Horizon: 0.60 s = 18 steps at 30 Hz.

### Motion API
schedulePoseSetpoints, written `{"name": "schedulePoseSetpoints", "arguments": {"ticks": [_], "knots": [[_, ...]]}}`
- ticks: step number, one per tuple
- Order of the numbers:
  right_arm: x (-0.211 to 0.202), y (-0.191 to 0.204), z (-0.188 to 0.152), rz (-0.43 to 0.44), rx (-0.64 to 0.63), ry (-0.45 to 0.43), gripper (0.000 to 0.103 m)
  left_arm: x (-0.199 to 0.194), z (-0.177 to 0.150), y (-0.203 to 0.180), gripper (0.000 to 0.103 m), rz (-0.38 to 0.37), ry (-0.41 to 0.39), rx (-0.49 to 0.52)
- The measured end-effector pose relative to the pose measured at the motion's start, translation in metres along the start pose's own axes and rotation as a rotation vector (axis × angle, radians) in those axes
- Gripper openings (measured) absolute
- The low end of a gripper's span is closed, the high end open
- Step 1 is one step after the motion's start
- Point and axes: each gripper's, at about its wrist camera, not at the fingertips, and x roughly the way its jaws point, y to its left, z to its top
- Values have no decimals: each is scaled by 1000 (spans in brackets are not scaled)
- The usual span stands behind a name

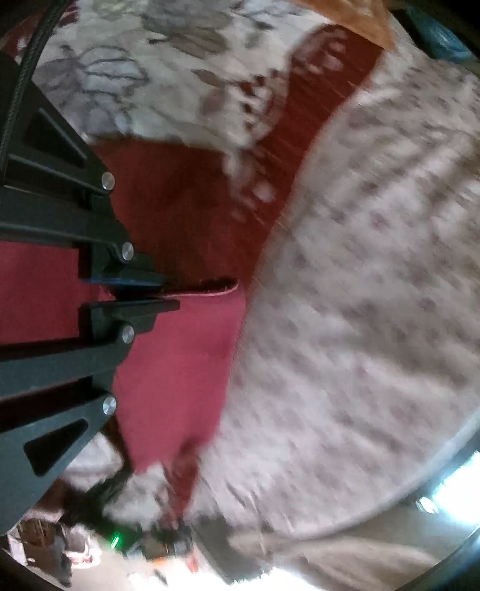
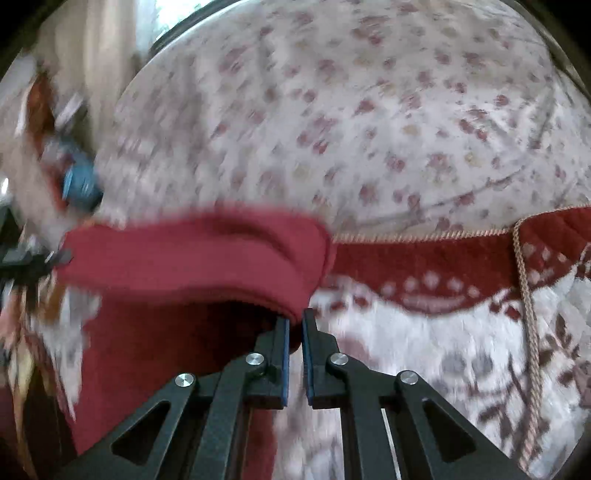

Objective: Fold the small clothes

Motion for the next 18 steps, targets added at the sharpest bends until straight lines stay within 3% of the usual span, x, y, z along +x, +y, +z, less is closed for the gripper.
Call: {"name": "schedulePoseSetpoints", "arguments": {"ticks": [2,5,7,9,10,12,14,18], "knots": [[7,10,-20,-13,-70,74,6,22,-12,15,5,26,61,-37],[16,10,-36,-5,-89,141,7,36,-29,28,5,54,82,-46],[14,4,-34,9,-66,156,15,41,-38,31,5,51,97,-32],[3,-9,-23,51,20,115,53,41,-41,31,5,55,94,-13],[-1,-14,-17,75,58,91,61,42,-41,31,5,51,94,-10],[-2,-24,-4,83,137,48,63,42,-40,32,6,34,96,-12],[15,-28,11,53,200,59,63,41,-41,34,6,27,93,-7],[60,-29,37,130,304,89,63,43,-39,37,6,14,91,-10]]}}
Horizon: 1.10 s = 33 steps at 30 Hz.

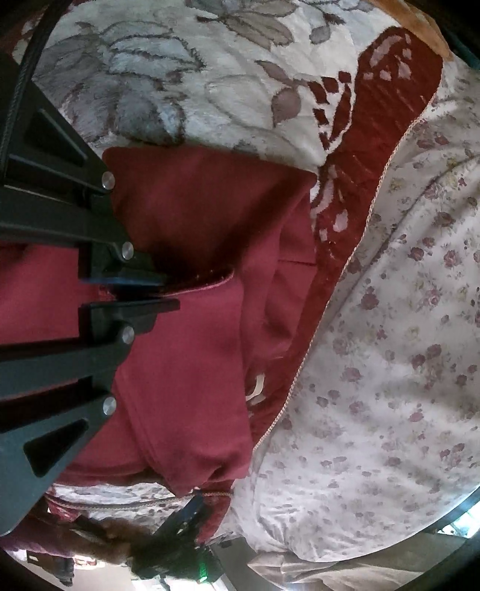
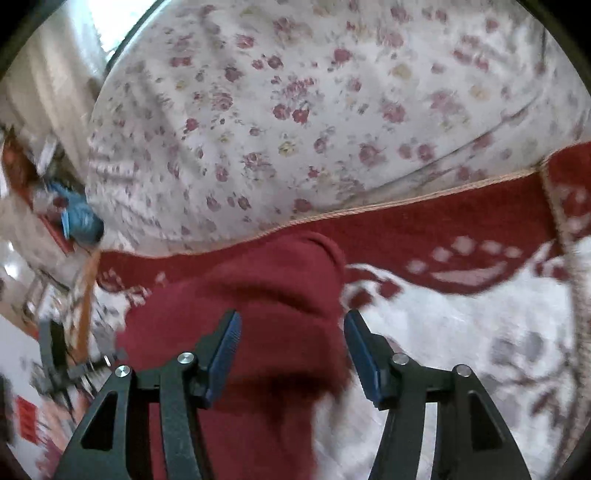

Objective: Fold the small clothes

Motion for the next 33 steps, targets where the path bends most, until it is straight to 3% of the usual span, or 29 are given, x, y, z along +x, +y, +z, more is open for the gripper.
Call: {"name": "schedulePoseSetpoints", "arguments": {"ticks": [2,4,5,6,10,12,14,17,19,22,26,30,33], "knots": [[26,1,10,0,9,50,62,3,3,2,6,0,4,-5],[61,1,18,-134,-35,114,39,6,3,4,6,-2,12,-9],[77,1,20,-255,-97,114,22,7,3,4,6,-4,15,-9],[84,-3,22,-313,-109,99,22,7,3,4,6,-4,16,-10],[75,-31,32,-230,73,23,22,8,4,4,6,0,12,-7],[58,-36,31,-255,94,-19,23,7,5,5,6,-4,11,-12],[40,-38,26,-192,109,-5,26,6,5,5,6,-9,8,-15],[8,-25,8,-60,55,-11,56,4,5,5,6,-17,1,-20],[-12,-8,-9,-34,-44,-28,58,1,6,6,6,-34,-12,-28],[-24,15,-33,-68,-161,1,58,-8,7,5,6,-63,-43,-40],[-16,18,-53,139,-49,104,58,-36,13,-3,6,-111,-103,-63],[5,28,-56,115,-4,112,69,-85,27,-35,6,-132,-183,1],[14,27,-59,203,82,132,70,-119,41,-69,6,-92,-231,85]]}}
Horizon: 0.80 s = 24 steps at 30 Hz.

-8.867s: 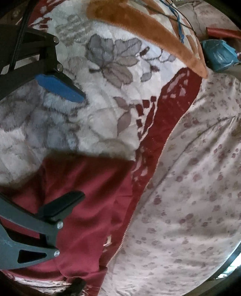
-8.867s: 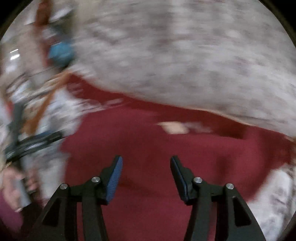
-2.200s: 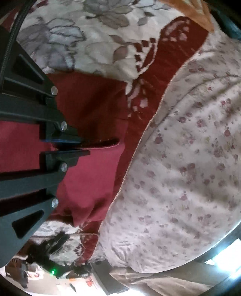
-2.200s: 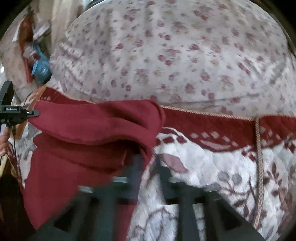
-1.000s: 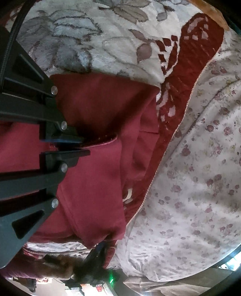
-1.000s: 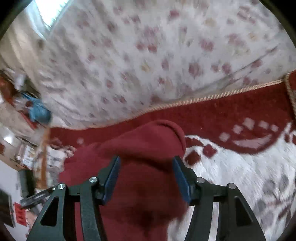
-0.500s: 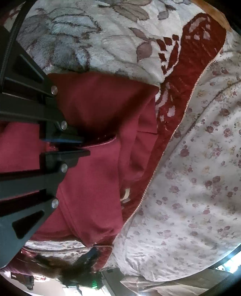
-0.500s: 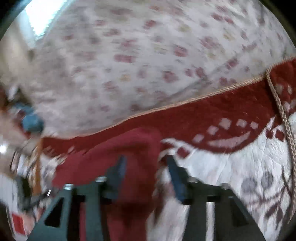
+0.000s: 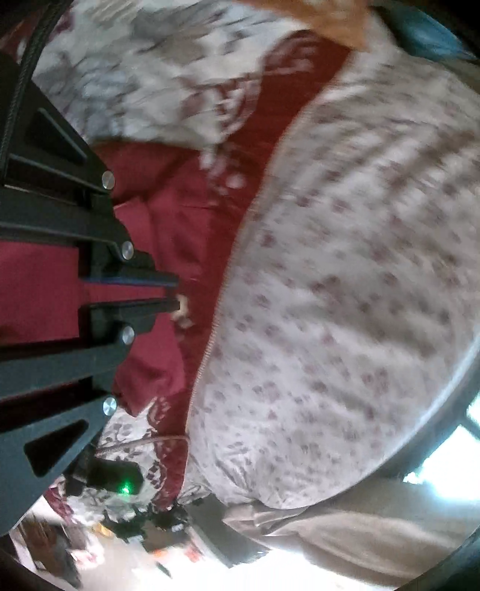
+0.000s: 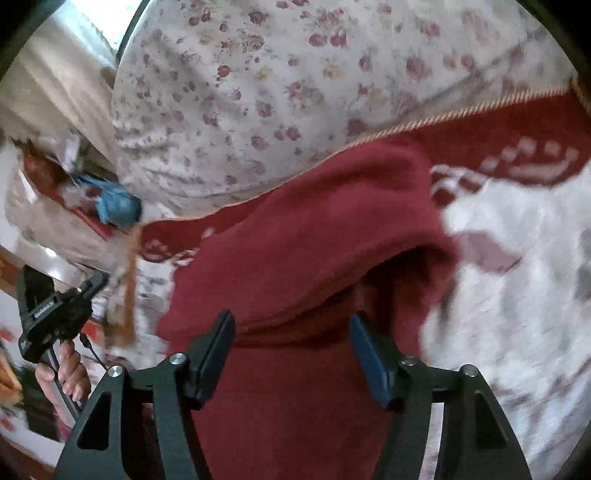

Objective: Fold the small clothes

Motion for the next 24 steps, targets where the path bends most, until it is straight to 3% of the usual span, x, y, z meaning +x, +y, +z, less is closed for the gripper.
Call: {"name": "schedulePoseSetpoints", "arguments": {"ticks": [2,4,5,6,8,11,13,15,19,22,24], "knots": [[-1,5,-7,3,-14,-10,73,-8,10,-15,6,4,-3,48],[0,12,-13,5,-34,-1,74,-6,7,-20,26,7,16,63],[-2,14,-16,10,-44,7,75,-1,2,-18,66,21,28,54],[-3,16,-19,9,-54,12,76,6,-6,-13,98,50,38,34],[-10,15,-22,-1,-64,11,78,22,-24,3,100,104,44,-17],[-20,10,-26,1,-50,6,81,54,-48,27,100,181,113,-48],[-23,6,-29,2,-40,10,82,75,-62,43,95,228,165,-69],[-22,4,-31,1,-39,18,82,92,-69,49,69,227,212,-70],[-19,0,-32,2,-26,26,83,122,-76,49,55,270,279,-40],[-20,0,-33,14,-17,25,83,130,-79,46,45,309,282,-15],[-23,-1,-33,14,-23,16,83,124,-74,42,5,291,285,-31]]}}
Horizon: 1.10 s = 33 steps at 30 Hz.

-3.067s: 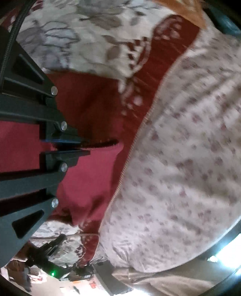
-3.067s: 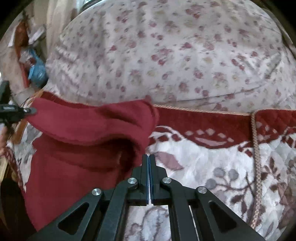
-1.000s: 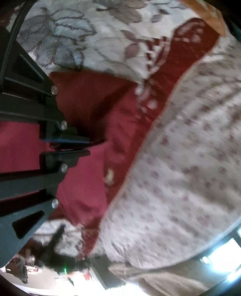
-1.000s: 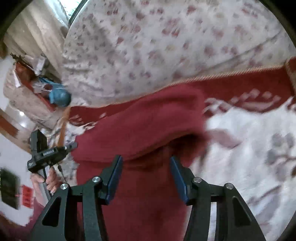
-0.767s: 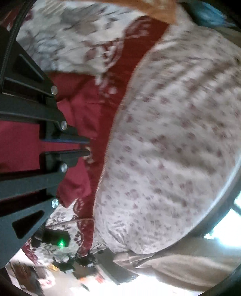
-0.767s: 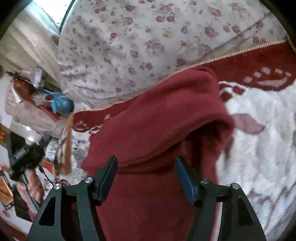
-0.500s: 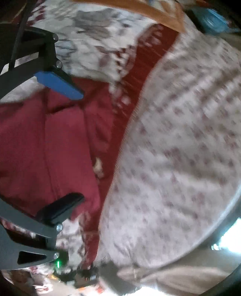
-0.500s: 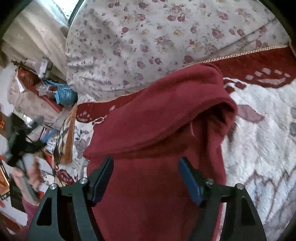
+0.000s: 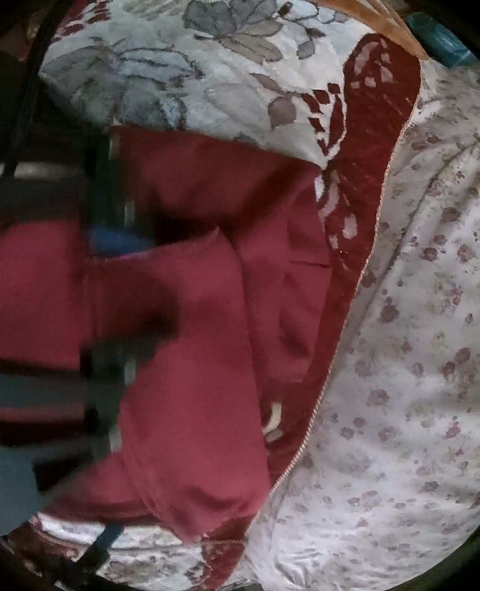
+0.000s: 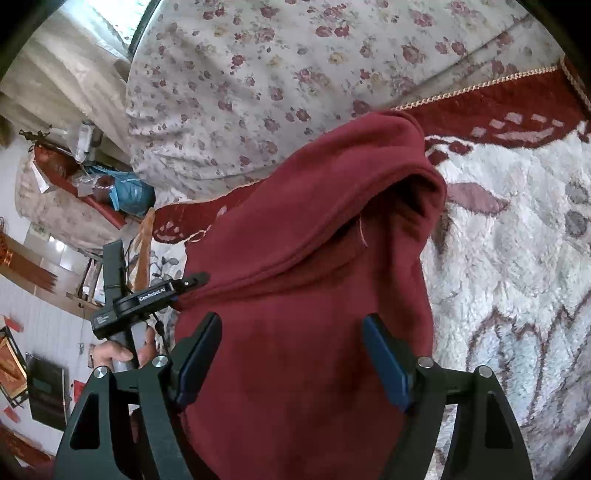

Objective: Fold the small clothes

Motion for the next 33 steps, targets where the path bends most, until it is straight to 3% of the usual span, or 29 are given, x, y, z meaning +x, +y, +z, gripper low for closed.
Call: {"name": "schedulePoseSetpoints", "arguments": {"ticks": [6,10,14,19,28,29,33], "knots": [[-10,-2,3,24,-19,-30,83,-92,29,-33,4,-190,-122,34],[-13,3,1,20,-45,-37,83,-155,58,-71,4,-260,-198,85],[-21,14,-1,-93,-137,-80,87,-208,86,-121,4,-298,-266,147],[-25,22,0,-293,-233,-168,88,-270,98,-194,4,-323,-345,255],[-6,19,23,-302,-194,-231,88,-314,89,-290,4,-386,-368,367],[-6,17,27,-303,-175,-245,84,-315,87,-297,4,-387,-365,373],[-26,-18,49,-259,45,-343,44,-316,85,-305,4,-408,-343,367]]}}
